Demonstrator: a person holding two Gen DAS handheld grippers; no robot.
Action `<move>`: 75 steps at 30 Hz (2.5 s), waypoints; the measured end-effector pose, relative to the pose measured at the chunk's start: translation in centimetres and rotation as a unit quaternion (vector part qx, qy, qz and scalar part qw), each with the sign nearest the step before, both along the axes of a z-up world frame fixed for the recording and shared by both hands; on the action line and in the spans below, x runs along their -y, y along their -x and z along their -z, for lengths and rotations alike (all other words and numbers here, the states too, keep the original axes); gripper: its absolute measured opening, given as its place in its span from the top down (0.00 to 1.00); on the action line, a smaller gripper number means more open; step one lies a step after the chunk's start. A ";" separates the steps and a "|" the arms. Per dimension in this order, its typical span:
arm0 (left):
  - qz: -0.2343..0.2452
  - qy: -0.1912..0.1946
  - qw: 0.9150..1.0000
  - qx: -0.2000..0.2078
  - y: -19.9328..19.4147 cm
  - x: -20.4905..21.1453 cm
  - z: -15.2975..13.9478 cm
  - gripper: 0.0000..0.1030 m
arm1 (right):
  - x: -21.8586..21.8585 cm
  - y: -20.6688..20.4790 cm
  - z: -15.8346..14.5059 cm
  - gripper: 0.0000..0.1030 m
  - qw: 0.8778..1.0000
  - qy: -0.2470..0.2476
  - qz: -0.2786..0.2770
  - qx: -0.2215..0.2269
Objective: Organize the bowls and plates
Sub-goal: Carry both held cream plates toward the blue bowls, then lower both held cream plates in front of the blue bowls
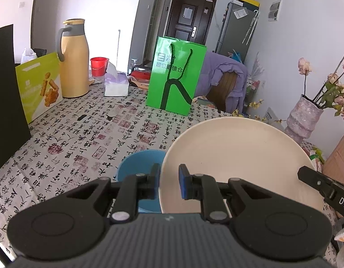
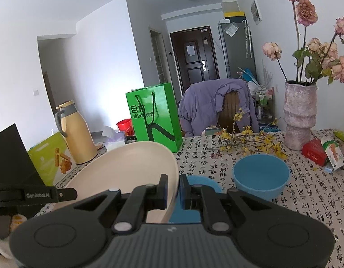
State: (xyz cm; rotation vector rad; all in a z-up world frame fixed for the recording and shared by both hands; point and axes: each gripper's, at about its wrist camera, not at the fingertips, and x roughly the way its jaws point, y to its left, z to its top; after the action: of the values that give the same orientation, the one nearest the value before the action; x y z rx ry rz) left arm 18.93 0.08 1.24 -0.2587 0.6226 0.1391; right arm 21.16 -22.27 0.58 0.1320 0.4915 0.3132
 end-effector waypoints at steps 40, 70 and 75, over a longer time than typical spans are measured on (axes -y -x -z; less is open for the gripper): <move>0.009 0.015 1.000 0.001 3.7 -0.3 3.7 0.83 | 0.3 3.0 4.3 0.90 1.000 0.004 -0.009 -0.024; 0.013 0.023 1.000 -0.013 4.9 -0.3 6.4 0.83 | 0.6 3.4 8.1 0.90 0.998 0.008 -0.022 -0.066; 0.012 0.021 1.000 -0.014 5.1 -0.2 6.8 0.83 | 0.5 3.4 8.5 0.90 0.997 0.009 -0.024 -0.070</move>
State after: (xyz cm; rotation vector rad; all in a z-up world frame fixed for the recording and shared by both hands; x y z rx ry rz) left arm 13.83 0.31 -5.58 -0.2902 0.6566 0.1062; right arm 17.73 -22.73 -7.93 0.1248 0.6379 0.3483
